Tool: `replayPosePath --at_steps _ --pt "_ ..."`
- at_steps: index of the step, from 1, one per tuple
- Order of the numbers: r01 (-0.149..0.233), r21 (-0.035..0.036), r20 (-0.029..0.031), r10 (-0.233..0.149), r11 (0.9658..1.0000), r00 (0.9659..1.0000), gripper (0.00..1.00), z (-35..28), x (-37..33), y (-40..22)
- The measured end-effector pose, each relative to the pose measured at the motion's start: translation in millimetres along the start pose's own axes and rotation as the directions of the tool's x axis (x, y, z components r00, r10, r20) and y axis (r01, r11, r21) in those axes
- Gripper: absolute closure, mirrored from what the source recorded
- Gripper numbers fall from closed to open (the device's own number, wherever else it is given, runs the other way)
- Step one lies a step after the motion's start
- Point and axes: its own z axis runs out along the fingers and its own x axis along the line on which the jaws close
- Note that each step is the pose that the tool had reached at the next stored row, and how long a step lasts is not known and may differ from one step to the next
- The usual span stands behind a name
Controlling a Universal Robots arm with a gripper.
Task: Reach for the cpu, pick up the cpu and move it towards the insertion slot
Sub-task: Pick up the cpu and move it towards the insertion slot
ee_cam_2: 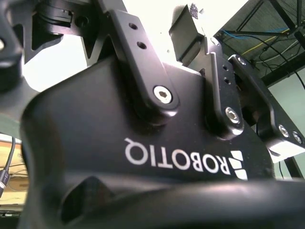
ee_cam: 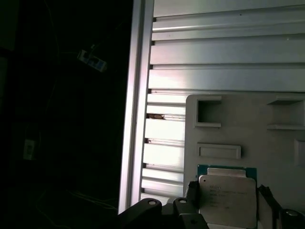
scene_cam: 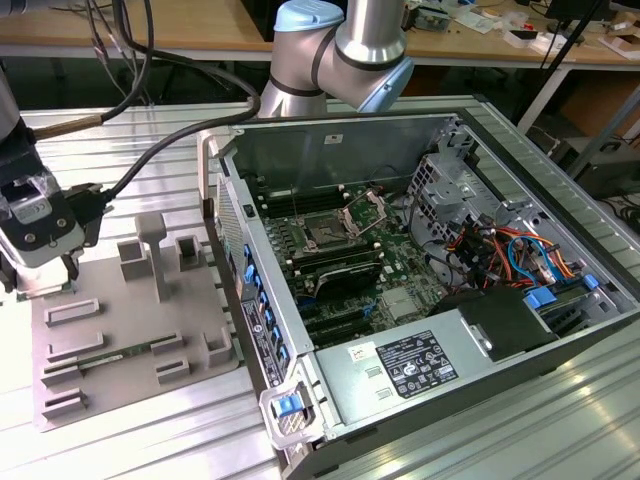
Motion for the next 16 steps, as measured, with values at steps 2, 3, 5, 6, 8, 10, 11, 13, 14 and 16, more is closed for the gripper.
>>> replayPosePath --at_steps 2,3,5,6,8,10,11,13,14,16 --pt "0.000 0.0000 0.0000 0.000 1.0000 1.0000 0.45 -1.3 0.0 0.1" --pt "0.000 0.0000 0.0000 0.000 1.0000 1.0000 0.45 -1.8 0.0 0.1" --pt "0.000 0.0000 -0.0001 0.000 1.0000 1.0000 0.45 -2.9 0.0 0.2" --pt "0.000 0.0000 0.0000 0.000 1.0000 1.0000 0.45 -3.3 0.0 0.2" --pt "0.000 0.0000 0.0000 0.000 1.0000 1.0000 0.45 -4.4 0.0 0.2" --pt "0.000 -0.0001 0.0001 0.000 1.0000 1.0000 0.45 -5.3 0.0 0.3" --pt "0.000 0.0000 0.0000 0.000 1.0000 1.0000 0.45 -5.8 0.0 0.3" --pt "0.000 0.0000 0.0001 0.000 1.0000 1.0000 0.45 -6.6 0.0 0.3" --pt "0.000 0.0000 0.0000 0.000 1.0000 1.0000 0.45 -7.3 0.0 0.4" --pt "0.000 0.0000 0.0001 0.000 1.0000 1.0000 0.45 -8.0 0.0 0.4"
